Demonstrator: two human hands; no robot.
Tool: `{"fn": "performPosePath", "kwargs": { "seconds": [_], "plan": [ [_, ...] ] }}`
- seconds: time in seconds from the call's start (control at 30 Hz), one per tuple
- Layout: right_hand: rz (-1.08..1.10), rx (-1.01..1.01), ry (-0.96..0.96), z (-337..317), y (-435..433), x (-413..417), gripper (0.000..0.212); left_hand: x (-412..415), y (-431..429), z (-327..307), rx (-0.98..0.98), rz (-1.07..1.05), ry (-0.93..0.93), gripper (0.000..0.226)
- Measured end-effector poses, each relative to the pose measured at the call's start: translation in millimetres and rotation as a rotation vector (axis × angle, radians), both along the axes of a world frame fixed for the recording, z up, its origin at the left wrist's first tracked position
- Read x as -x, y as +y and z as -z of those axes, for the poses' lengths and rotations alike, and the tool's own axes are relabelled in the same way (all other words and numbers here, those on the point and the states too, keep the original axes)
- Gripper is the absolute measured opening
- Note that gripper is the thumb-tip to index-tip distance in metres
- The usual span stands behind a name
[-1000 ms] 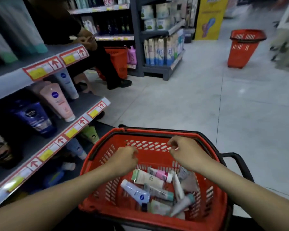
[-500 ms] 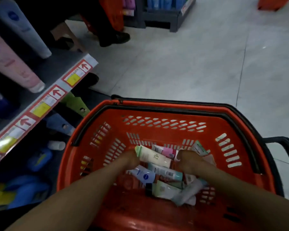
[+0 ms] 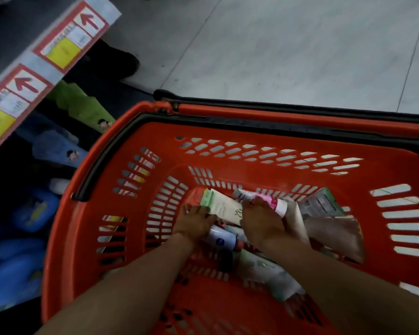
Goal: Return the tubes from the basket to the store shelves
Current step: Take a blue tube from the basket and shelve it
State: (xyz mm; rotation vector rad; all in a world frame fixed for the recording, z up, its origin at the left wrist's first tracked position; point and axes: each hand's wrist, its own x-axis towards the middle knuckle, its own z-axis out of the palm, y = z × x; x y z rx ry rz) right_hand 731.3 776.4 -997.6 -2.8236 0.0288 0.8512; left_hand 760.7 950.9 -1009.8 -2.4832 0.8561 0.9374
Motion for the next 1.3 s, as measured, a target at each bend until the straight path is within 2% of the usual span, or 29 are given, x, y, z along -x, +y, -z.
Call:
{"fn": "performPosePath", "kwargs": {
  "seconds": [0.07, 0.17, 0.27, 0.37, 0.43, 0.5, 0.63, 0.77, 0.83, 0.93, 1.07, 1.3],
  "plan": [
    [0.002, 0.033, -0.015, 8.7, 2.8, 1.3, 0.045, -1.5, 7.5, 1.2, -0.024, 0.06, -0.019, 0.039],
    [-0.016, 0.101, -0.053, 15.9, 12.2, 8.5, 0.045, -0.7, 19.2, 11.3, -0.071, 0.061, 0.131, 0.043],
    [-0.05, 0.113, -0.041, 19.0, 20.0, 10.4, 0.046, -4.3, 20.7, 9.9, -0.024, 0.028, 0.179, 0.051],
    [-0.077, 0.064, -0.011, 18.3, 16.0, 4.6, 0.045, -4.1, 21.7, 5.8, 0.045, -0.102, 0.248, 0.059],
    [0.017, -0.019, -0.003, 11.4, 7.3, 4.2, 0.041, -3.8, 23.0, -0.2, 0.116, -0.217, 0.256, 0.076],
    [0.14, -0.135, -0.011, 0.8, -3.1, 6.4, 0.047, -3.2, 23.2, -11.8, 0.217, -0.377, 0.282, 0.088],
    [0.393, -0.41, 0.017, -39.7, -27.1, 12.9, 0.052, -4.0, 20.8, -50.9, 0.472, -0.604, 0.291, 0.065],
    [0.621, -0.738, -0.047, -89.2, -41.8, 33.6, 0.042, 2.6, 14.7, -108.4, 0.829, -0.847, 0.347, 0.042],
    [0.688, -0.863, -0.078, -116.4, -42.6, 42.2, 0.033, 8.7, 11.7, -138.0, 0.981, -0.944, 0.356, 0.043],
    [0.702, -1.002, -0.127, -163.8, -37.7, 49.6, 0.026, 21.1, 12.0, -181.2, 1.17, -1.036, 0.316, 0.049],
    [0.684, -1.164, -0.174, -218.7, -24.5, 55.3, 0.036, 36.2, 21.9, -235.7, 1.379, -1.116, 0.286, 0.042],
    [0.61, -1.312, -0.255, -294.4, 3.2, 75.5, 0.031, 66.0, 58.8, -313.2, 1.477, -1.149, 0.297, 0.03]
  ]
}}
